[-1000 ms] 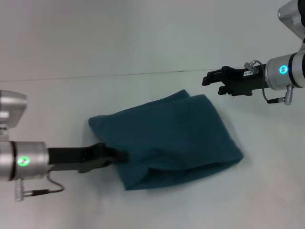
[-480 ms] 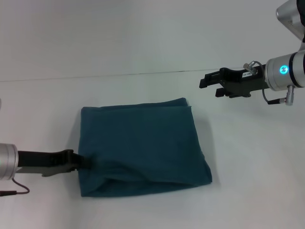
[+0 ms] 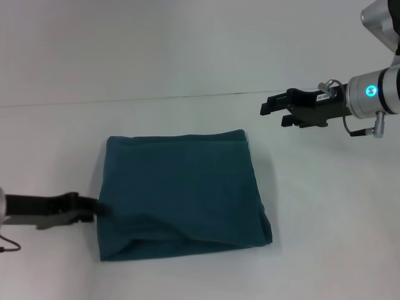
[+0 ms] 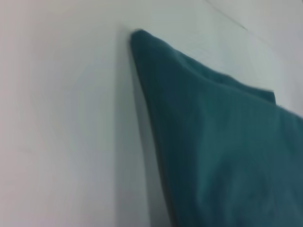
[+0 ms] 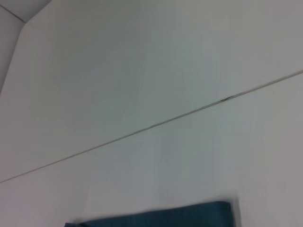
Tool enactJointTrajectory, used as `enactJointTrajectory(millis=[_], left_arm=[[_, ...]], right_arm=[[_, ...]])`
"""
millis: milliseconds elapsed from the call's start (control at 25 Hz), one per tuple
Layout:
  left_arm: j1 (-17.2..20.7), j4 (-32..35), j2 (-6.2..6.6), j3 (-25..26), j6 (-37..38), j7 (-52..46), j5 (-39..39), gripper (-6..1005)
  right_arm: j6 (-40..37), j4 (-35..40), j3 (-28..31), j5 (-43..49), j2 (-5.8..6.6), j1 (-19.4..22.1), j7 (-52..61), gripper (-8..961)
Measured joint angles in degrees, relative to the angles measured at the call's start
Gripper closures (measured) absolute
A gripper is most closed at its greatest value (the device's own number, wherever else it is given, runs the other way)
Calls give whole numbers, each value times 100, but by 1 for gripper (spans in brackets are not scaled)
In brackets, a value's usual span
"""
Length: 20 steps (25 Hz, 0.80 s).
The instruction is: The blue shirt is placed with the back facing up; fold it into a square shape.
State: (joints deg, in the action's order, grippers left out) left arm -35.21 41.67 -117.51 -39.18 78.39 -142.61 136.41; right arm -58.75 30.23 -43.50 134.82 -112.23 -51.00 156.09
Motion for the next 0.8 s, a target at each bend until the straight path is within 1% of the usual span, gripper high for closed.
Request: enactJointTrajectory(millis=[80,160,280,400,560,600,720,800], left_arm=[[117,279,-36,169,152,-91,-49,653],[221,519,-88,424,328,-119,-160,610],[346,585,-128,670,569,-83,-535,545],[431,408,-164,729,727,-43,-1051,481],[439,-76,-255,734,669,126,-1532,382],[430,-140,-273,728,649,154,-1562,348],[345,-508,-389,690,405,321,-1617,247],[315,-627,-418,632,294,357,-1608,247]], right_arm=[[1,0,2,0,0,-2,0,298],[2,0,3,0,0,-8,0,298],[2,1,-1,0,0,-13,0,298],[0,1,-1,0,2,-19,-7,298],[-12,1,12,1,-10,-22,-44,299],[-16,1,17,1,-13,-22,-48,299],[-28,1,15,0,-17,-23,-51,299],[-34,1,4,0,-20,-24,-56,299]])
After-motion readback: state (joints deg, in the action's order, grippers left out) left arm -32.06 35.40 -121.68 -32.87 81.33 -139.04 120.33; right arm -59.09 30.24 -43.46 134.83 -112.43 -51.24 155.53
